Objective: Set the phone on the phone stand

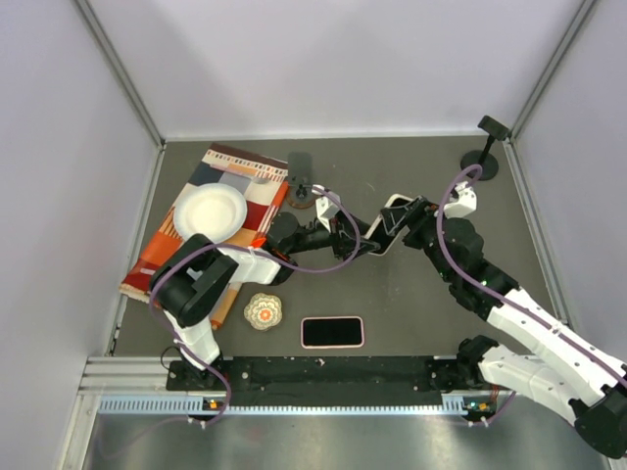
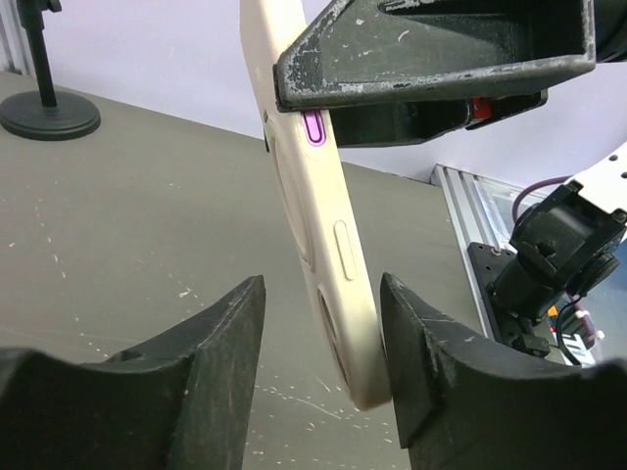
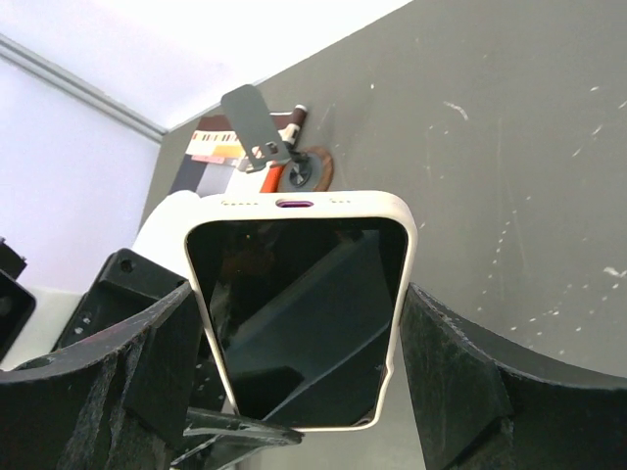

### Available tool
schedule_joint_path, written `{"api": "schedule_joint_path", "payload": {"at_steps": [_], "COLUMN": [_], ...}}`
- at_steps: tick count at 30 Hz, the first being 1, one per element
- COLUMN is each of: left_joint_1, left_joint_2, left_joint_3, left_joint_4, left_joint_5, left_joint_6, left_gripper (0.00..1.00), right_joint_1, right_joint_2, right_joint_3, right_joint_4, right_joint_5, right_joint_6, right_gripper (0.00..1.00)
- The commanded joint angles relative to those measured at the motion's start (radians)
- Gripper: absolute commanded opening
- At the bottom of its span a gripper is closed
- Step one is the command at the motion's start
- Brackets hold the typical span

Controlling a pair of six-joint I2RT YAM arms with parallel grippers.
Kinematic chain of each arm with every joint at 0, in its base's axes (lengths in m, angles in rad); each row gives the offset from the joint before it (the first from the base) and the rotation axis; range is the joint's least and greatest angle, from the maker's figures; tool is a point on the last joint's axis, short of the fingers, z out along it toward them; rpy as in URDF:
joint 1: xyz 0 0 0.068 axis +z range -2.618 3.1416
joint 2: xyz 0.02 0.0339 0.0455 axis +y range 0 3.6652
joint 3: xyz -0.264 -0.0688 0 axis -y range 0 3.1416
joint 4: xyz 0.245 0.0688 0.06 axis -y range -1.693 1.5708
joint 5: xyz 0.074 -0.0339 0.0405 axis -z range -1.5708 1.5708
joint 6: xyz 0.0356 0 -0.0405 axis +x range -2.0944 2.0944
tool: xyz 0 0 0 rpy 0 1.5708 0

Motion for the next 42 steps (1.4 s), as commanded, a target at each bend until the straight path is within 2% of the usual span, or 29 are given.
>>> {"api": "schedule_joint_path", "payload": {"at_steps": [1, 3, 4, 7, 8, 9, 11, 12, 13, 16, 19, 20, 22, 23, 27, 30, 33, 38, 42], "left_joint_1": [-0.004, -0.004, -0.004, -0.002, -0.002, -0.001, 0.001, 0.004, 0.004, 0.005, 0.005, 0.005, 0.008, 0.007, 0.014, 0.013, 0.013, 0.011, -0.002], "left_joint_2": [-0.004, -0.013, -0.016, -0.036, -0.044, -0.056, -0.069, -0.082, -0.092, -0.142, -0.226, -0.251, -0.326, -0.355, -0.547, -0.688, -0.797, -0.849, -0.848], "left_joint_3": [0.033, 0.033, 0.034, 0.034, 0.034, 0.034, 0.048, 0.059, 0.08, 0.089, 0.083, 0.085, 0.091, 0.091, 0.077, 0.031, 0.004, 0.028, 0.069], "left_joint_4": [0.039, 0.017, 0.007, -0.027, -0.041, -0.062, -0.127, -0.159, -0.241, -0.369, -0.602, -0.759, -0.915, -1.076, -1.381, -1.466, -1.503, -1.622, -1.712], "left_joint_5": [-0.006, 0.007, 0.01, 0.016, 0.008, -0.001, 0.002, 0.005, 0.013, 0.036, 0.025, 0.008, -0.013, -0.042, -0.128, -0.162, -0.147, -0.082, -0.058], "left_joint_6": [0.021, 0.024, 0.034, 0.054, 0.058, 0.064, 0.08, 0.089, 0.092, 0.106, 0.139, 0.155, 0.214, 0.234, 0.331, 0.334, 0.299, 0.264, 0.285], "left_gripper": [0.47, 0.4, 0.32, 0.19, 0.01, 0.0, 0.0, 0.0, 0.0, 0.0, 0.0, 0.0, 0.0, 0.0, 0.0, 0.0, 0.0, 0.0, 0.0], "right_joint_1": [-0.008, -0.006, -0.006, -0.006, -0.008, -0.006, -0.006, -0.006, -0.008, -0.008, -0.008, -0.008, -0.008, -0.009, -0.008, -0.006, -0.003, 0.006, 0.009], "right_joint_2": [-0.007, -0.007, -0.007, -0.004, -0.004, -0.004, -0.021, -0.033, -0.044, -0.073, -0.087, -0.093, -0.114, -0.12, -0.133, -0.107, -0.079, -0.038, 0.033], "right_joint_3": [0.023, 0.015, 0.013, 0.018, 0.021, 0.024, 0.02, 0.019, 0.019, 0.065, 0.127, 0.137, 0.144, 0.144, 0.141, 0.148, 0.177, 0.278, 0.348], "right_joint_4": [0.14, 0.141, 0.141, 0.126, 0.109, 0.1, 0.089, 0.084, 0.071, -0.064, -0.222, -0.253, -0.316, -0.328, -0.353, -0.351, -0.37, -0.411, -0.494], "right_joint_5": [-0.05, -0.052, -0.054, -0.061, -0.064, -0.072, -0.107, -0.124, -0.156, -0.225, -0.302, -0.329, -0.405, -0.426, -0.639, -0.757, -0.802, -0.846, -0.978], "right_joint_6": [0.107, 0.129, 0.131, 0.141, 0.138, 0.126, 0.054, 0.021, -0.018, -0.205, -0.368, -0.438, -0.501, -0.515, -0.567, -0.593, -0.615, -0.687, -0.725], "right_gripper": [0.0, 0.0, 0.0, 0.0, 0.0, 0.12, 0.44, 0.86, 0.99, 0.99, 0.99, 0.99, 0.99, 0.99, 0.99, 0.99, 0.99, 0.98, 0.94]}}
